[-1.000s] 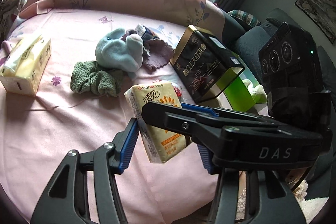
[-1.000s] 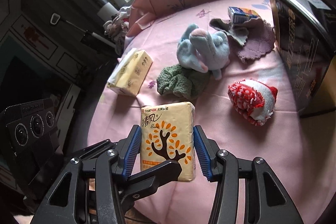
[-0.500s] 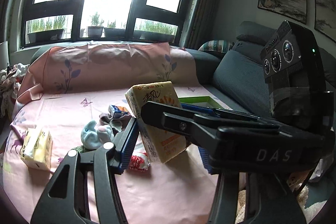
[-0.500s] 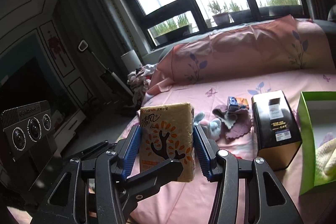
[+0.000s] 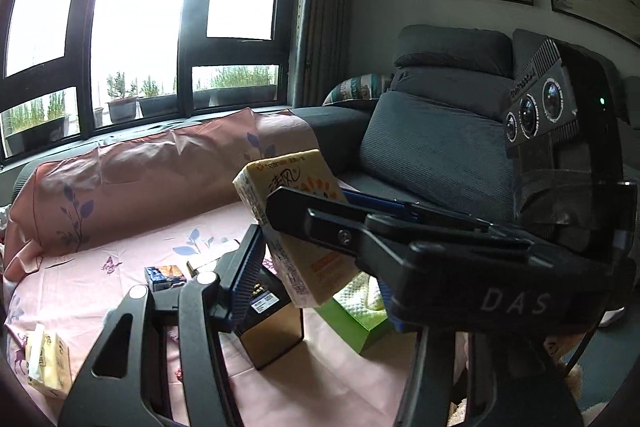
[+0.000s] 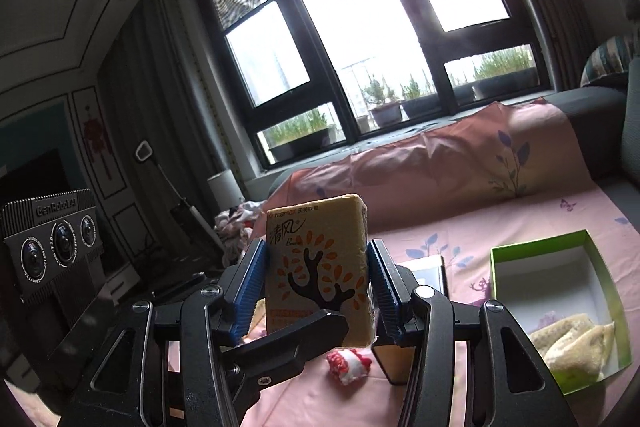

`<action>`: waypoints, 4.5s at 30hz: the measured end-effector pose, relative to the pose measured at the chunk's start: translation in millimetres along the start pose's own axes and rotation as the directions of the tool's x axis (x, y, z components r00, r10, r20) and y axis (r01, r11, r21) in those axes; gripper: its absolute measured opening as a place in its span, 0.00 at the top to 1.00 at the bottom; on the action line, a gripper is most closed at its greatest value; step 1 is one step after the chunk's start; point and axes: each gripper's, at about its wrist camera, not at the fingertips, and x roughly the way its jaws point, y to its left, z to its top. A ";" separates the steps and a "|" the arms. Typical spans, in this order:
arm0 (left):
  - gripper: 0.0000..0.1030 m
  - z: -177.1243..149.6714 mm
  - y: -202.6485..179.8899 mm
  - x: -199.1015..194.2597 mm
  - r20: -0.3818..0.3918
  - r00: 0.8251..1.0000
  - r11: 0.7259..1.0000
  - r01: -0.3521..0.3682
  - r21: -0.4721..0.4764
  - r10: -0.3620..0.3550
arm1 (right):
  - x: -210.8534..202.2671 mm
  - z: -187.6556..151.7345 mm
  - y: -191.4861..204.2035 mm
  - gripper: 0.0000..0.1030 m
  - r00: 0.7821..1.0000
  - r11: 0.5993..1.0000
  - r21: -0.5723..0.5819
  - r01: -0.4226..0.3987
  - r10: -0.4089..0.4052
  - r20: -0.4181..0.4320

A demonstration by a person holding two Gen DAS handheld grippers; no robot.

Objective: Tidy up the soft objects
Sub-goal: 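Carry the tissue pack with the right tool over the green-rimmed box, then open the right tool to drop the tissue pack into the box, then move the right tool back to the light-blue plush elephant, then close the right tool on the plush elephant and lift it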

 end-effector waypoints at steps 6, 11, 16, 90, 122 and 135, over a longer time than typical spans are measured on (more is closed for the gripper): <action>0.52 3.9 -24.8 56.4 -0.077 0.994 0.997 0.076 0.013 -0.075 | -5.2 -2.2 -57.4 0.49 0.996 0.988 0.124 0.087 -0.088 0.002; 0.52 6.2 -39.9 93.3 -0.118 0.984 0.990 0.138 0.014 -0.136 | -9.9 -7.0 -98.9 0.49 0.994 0.970 0.221 0.099 -0.106 0.020; 0.53 2.7 -51.0 136.5 -0.211 0.963 0.985 0.170 0.000 -0.166 | -7.0 -18.6 -137.3 0.49 0.987 0.934 0.321 0.156 -0.163 -0.005; 0.01 -193.3 229.8 -64.9 -0.262 0.868 0.695 -0.495 -0.521 0.422 | 95.7 -40.9 20.4 0.06 0.962 0.972 0.034 0.231 -0.223 -0.160; 0.01 -206.9 260.4 -87.5 -0.379 0.829 0.617 -0.559 -0.554 0.411 | 306.7 -134.7 61.1 0.38 0.751 0.896 -0.116 0.430 -0.426 -0.505; 0.01 -199.9 241.9 -81.3 -0.382 0.779 0.652 -0.625 -0.429 0.496 | 314.6 -136.0 61.0 0.66 0.790 0.914 -0.124 0.386 -0.396 -0.468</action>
